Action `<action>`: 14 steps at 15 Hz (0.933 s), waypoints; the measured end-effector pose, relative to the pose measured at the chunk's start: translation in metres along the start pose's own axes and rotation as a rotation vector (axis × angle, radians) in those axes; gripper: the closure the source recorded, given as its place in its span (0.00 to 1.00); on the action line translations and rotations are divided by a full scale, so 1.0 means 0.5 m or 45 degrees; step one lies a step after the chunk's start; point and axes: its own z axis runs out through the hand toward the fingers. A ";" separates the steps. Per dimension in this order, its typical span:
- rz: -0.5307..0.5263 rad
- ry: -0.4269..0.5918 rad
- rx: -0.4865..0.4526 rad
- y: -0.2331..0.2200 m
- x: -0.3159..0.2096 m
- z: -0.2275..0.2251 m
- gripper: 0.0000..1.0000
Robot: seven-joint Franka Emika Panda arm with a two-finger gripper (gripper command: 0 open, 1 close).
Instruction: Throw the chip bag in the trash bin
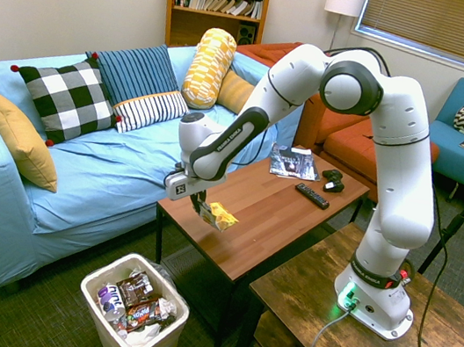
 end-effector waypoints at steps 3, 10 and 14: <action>-0.106 0.084 0.022 -0.065 -0.142 -0.057 1.00; -0.375 0.104 0.043 -0.203 -0.424 -0.024 1.00; -0.570 0.036 0.039 -0.247 -0.493 0.044 0.00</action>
